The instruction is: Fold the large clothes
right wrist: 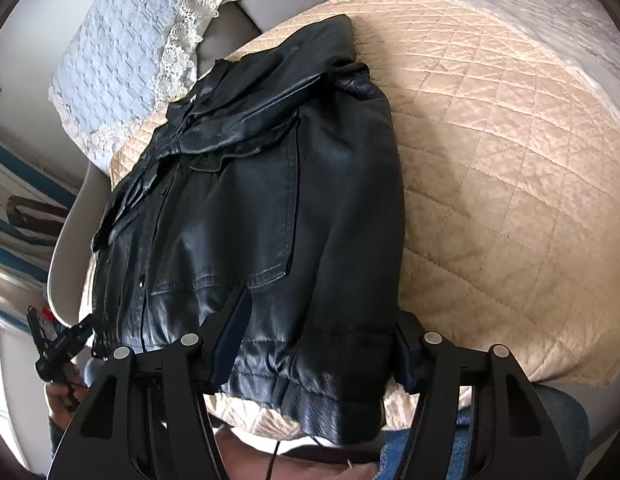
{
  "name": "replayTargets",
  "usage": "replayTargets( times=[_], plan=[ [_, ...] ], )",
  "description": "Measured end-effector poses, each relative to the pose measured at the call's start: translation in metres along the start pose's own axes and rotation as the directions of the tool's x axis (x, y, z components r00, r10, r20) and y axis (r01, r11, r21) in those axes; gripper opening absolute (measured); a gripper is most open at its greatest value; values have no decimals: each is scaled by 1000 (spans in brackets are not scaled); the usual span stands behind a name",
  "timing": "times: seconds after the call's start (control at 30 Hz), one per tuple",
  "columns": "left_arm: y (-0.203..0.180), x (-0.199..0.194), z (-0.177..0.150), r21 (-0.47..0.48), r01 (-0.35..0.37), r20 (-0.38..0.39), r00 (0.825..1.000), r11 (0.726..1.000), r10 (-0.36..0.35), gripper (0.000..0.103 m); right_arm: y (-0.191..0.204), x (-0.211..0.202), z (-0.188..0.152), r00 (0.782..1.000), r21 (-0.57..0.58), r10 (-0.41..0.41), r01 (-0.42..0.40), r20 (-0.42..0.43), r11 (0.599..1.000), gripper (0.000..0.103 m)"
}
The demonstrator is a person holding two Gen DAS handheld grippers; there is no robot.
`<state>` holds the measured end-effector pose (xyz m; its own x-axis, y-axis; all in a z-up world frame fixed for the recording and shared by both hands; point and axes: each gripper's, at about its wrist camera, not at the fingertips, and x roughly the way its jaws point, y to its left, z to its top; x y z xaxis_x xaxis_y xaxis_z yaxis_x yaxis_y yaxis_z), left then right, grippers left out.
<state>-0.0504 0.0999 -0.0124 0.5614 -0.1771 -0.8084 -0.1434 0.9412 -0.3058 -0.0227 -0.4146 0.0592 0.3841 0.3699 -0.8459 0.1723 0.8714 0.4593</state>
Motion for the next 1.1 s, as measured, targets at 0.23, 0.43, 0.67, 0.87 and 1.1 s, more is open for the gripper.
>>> replayTargets(
  times=[0.23, 0.43, 0.67, 0.87, 1.1],
  plan=[
    [13, -19, 7, 32, -138, 69, 988, 990, 136, 60, -1, 1, 0, 1000, -3, 0, 0, -4, 1000, 62],
    [15, -2, 4, 23, -61, -13, 998, 998, 61, 59, -3, 0, -1, 1000, -2, 12, -11, 5, 1000, 60],
    [14, -6, -15, -51, 63, -46, 997, 997, -66, 58, -9, -3, -3, 1000, 8, -2, 2, -2, 1000, 35],
    [24, -6, -12, -135, 90, -51, 994, 987, -98, 22, -14, -1, -5, 1000, 23, 19, -19, -11, 1000, 24],
    [19, 1, -13, -98, 104, -44, 993, 990, -109, 19, -11, 5, 0, 999, 9, 19, -19, -45, 1000, 24]
  ],
)
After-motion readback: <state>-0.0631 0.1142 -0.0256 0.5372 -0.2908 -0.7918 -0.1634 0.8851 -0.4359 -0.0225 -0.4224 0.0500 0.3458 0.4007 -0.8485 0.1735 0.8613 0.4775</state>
